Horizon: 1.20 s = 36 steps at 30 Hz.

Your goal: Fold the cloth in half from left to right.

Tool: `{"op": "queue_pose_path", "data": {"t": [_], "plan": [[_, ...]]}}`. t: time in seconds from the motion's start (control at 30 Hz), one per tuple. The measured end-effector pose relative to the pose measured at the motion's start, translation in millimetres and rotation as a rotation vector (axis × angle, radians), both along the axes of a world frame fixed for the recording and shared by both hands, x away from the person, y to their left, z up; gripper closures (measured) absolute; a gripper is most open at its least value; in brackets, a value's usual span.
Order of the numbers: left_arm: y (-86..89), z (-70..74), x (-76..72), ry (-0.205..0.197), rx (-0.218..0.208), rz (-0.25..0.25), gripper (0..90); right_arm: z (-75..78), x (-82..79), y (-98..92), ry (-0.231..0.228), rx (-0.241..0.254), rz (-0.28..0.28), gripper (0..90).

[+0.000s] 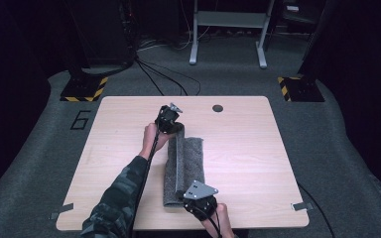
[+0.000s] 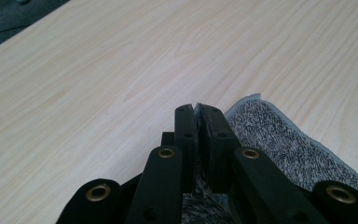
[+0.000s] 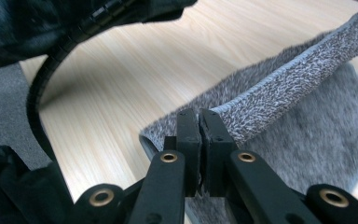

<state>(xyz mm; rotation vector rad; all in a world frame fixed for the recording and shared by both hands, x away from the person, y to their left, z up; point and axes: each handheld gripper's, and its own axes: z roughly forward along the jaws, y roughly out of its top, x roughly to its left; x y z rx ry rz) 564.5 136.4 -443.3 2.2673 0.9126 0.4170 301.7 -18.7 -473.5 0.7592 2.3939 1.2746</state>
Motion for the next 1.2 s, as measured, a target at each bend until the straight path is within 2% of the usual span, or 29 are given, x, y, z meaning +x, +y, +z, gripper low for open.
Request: {"op": "queue_pose_path", "data": {"t": [0.13,0.17,0.23,0.27,0.6,0.7,0.73,0.77,0.8,0.87,0.9,0.93,1.03,1.07,1.1,1.13,1.17,1.2], "plan": [[-11.7,-6.0,1.9,0.016,0.013,-0.035,84.6,-8.8,-1.2,-14.3,0.024,-0.007,-0.032,87.4],[-15.1,-8.4,2.3,0.02,0.004,-0.043,84.6,-8.8,-1.2,-14.3,0.024,-0.007,-0.032,87.4],[-20.7,-12.6,3.9,0.029,0.019,-0.049,84.1,-12.5,-1.2,-19.3,0.033,-0.002,-0.048,87.3],[-25.6,-16.9,5.8,0.05,0.026,-0.055,83.7,-16.3,-1.4,-23.3,0.045,-0.004,-0.055,87.2],[-38.4,-28.4,10.5,0.079,0.028,-0.052,83.1,-25.7,-3.5,-32.3,0.061,-0.023,-0.094,86.7],[-40.7,-31.6,12.8,0.102,0.006,-0.053,81.8,-28.7,-3.6,-35.9,0.066,-0.031,-0.111,86.3],[-41.1,-32.6,13.9,0.113,0.002,-0.059,74.1,-29.5,-3.9,-37.4,0.064,-0.042,-0.127,83.9],[-41.7,-33.5,15.1,0.12,-0.003,-0.059,74.1,-29.5,-3.9,-37.4,0.064,-0.042,-0.127,83.9],[-42.1,-33.5,15.6,0.133,-0.031,-0.049,61.1,-29.4,-4.4,-41.5,0.064,-0.048,-0.145,82.0],[-39.9,-30.2,14.1,0.13,-0.075,-0.043,48.4,-29.5,-4.0,-48.2,0.064,-0.046,-0.153,77.7],[-39.9,-30.2,14.1,0.13,-0.075,-0.043,43.2,-29.5,-4.0,-48.2,0.064,-0.046,-0.153,77.7],[-35.2,-24.7,12.1,0.131,-0.106,-0.052,39.5,-29.5,-4.2,-56.0,0.07,-0.041,-0.171,72.7],[-29.5,-19.0,9.9,0.116,-0.11,-0.037,34.8,-28.3,-4.8,-64.5,0.083,-0.033,-0.196,72.0],[-25.4,-16.7,9.3,0.111,-0.11,-0.036,32.3,-24.7,-4.5,-71.9,0.089,-0.006,-0.227,69.3],[-21.5,-15.2,8.5,0.103,-0.108,-0.021,32.3,-24.7,-4.5,-71.9,0.089,-0.006,-0.227,69.3],[-16.6,-14.2,8.1,0.093,-0.091,-0.013,30.6,-20.8,-2.5,-78.2,0.076,0.024,-0.241,65.3],[-11.7,-14.4,8.1,0.089,-0.083,-0.003,30.6,-20.8,-2.5,-78.2,0.076,0.024,-0.241,65.3],[-1.6,-16.9,8.0,0.087,-0.064,0.028,30.0,-19.0,1.0,-79.0,0.085,0.048,-0.25,58.5]]}}
